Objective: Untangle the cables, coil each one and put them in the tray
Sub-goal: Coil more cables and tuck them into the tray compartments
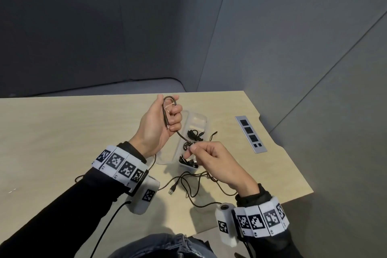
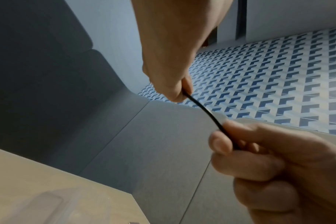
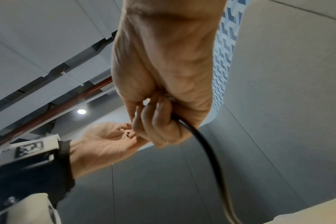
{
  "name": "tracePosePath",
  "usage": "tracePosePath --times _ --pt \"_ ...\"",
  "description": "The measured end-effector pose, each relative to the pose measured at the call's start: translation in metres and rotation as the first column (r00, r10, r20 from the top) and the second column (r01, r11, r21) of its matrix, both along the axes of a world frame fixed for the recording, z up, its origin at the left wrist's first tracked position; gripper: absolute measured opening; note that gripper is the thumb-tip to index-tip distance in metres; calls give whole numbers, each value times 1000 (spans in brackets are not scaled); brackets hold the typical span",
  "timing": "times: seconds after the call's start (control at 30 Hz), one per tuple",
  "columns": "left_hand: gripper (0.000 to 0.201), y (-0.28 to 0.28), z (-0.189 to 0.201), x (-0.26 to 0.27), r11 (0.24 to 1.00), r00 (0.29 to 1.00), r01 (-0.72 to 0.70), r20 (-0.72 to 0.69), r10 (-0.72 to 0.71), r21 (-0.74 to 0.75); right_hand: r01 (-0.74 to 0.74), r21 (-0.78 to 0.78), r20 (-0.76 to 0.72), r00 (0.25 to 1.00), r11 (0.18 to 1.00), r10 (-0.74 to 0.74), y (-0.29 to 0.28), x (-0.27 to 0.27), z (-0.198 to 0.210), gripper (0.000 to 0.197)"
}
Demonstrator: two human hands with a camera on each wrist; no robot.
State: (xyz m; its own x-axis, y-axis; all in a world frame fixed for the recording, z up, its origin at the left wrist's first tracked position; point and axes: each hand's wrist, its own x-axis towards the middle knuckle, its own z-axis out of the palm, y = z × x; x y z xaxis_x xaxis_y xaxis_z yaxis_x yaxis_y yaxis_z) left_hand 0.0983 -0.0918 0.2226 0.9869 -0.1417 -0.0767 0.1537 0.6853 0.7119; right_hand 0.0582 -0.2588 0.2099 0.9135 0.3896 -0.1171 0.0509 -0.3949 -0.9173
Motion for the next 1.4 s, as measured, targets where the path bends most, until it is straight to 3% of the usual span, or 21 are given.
tracePosePath --times 0.17,0.37,0.5,0.57,0.63,0.7,0.77,0.8,0.87,0.9,0.93,1.0,1.13,1.23,1.3,1.4 --pt "28 2 5 -2 997 997 58 51 -60 42 2 -15 44 999 1000 -1 -2 -3 7 32" --pt "28 1 4 -3 998 991 57 125 -51 -40 58 15 70 996 998 -59 -5 -1 5 32" --pt "33 -1 6 -1 997 998 28 52 -25 -66 -105 -54 38 994 993 107 -8 -3 14 31" --pt "34 -3 5 0 1000 1000 -7 -3 7 0 -146 -105 38 988 984 151 -5 -5 18 30" --pt "34 -3 2 3 970 997 -78 41 71 231 -139 -166 78 985 976 154 -6 -6 22 28" --pt "34 2 -4 7 866 987 -134 139 75 482 -113 -174 120 983 978 135 -11 -8 28 25" --pt "35 7 -8 7 729 977 -124 212 -30 673 -71 -148 167 981 986 96 -17 -8 34 23" --pt "37 8 -11 5 606 961 -131 251 -118 784 -51 -155 206 975 987 83 -17 -7 37 22" --pt "39 8 -15 0 282 911 -191 277 -307 940 13 -169 306 951 985 40 -16 -3 38 21" --pt "41 6 -16 -2 184 888 -212 268 -374 960 62 -157 352 936 986 -3 -15 0 37 21" --pt "43 4 -17 -3 149 871 -206 251 -422 967 114 -136 384 922 984 -54 -14 3 38 21" --pt "50 1 -18 -4 184 848 -141 214 -485 973 192 -108 415 900 975 -131 -15 9 37 22" --pt "48 1 -14 -10 400 819 -12 238 -522 917 258 -83 420 885 963 -201 -19 19 29 21" --pt "30 1 -13 -10 393 776 -18 261 -574 919 254 15 351 904 967 -243 -18 20 25 18" --pt "32 1 -14 -9 392 785 11 235 -573 920 263 82 309 910 961 -275 -17 20 23 14" --pt "36 3 -17 -11 464 798 107 203 -568 879 320 201 252 896 926 -365 -18 21 19 7"
